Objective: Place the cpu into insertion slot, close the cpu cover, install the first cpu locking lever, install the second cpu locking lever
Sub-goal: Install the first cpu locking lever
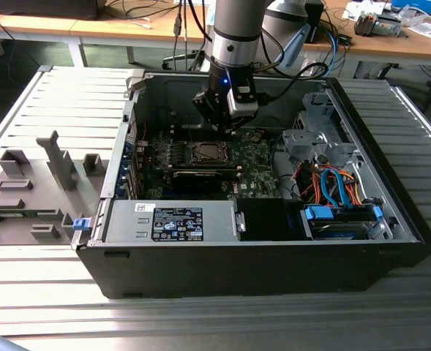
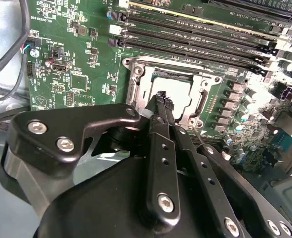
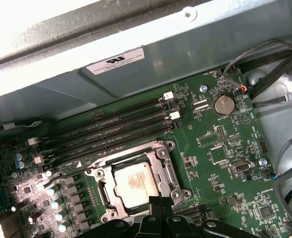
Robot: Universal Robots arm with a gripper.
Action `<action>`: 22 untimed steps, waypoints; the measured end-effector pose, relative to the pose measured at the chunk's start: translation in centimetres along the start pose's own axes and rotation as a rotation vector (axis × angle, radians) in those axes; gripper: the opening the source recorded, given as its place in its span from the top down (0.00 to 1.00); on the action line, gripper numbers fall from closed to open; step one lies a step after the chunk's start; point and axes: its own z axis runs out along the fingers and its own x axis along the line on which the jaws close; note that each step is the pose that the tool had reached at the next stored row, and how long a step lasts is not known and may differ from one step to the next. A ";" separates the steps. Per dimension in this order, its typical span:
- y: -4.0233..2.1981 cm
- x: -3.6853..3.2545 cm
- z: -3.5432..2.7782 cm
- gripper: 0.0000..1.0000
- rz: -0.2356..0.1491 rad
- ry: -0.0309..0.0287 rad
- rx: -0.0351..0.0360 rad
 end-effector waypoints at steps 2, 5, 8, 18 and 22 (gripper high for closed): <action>0.00 0.00 0.00 0.89 -0.002 0.0000 0.0000; 0.00 0.00 0.00 0.89 -0.006 -0.0002 0.0002; 0.00 0.00 0.00 0.89 -0.016 -0.0004 0.0003; 0.00 0.00 0.00 0.89 -0.052 -0.0016 0.0009; 0.00 0.00 0.00 0.89 -0.067 -0.0021 0.0012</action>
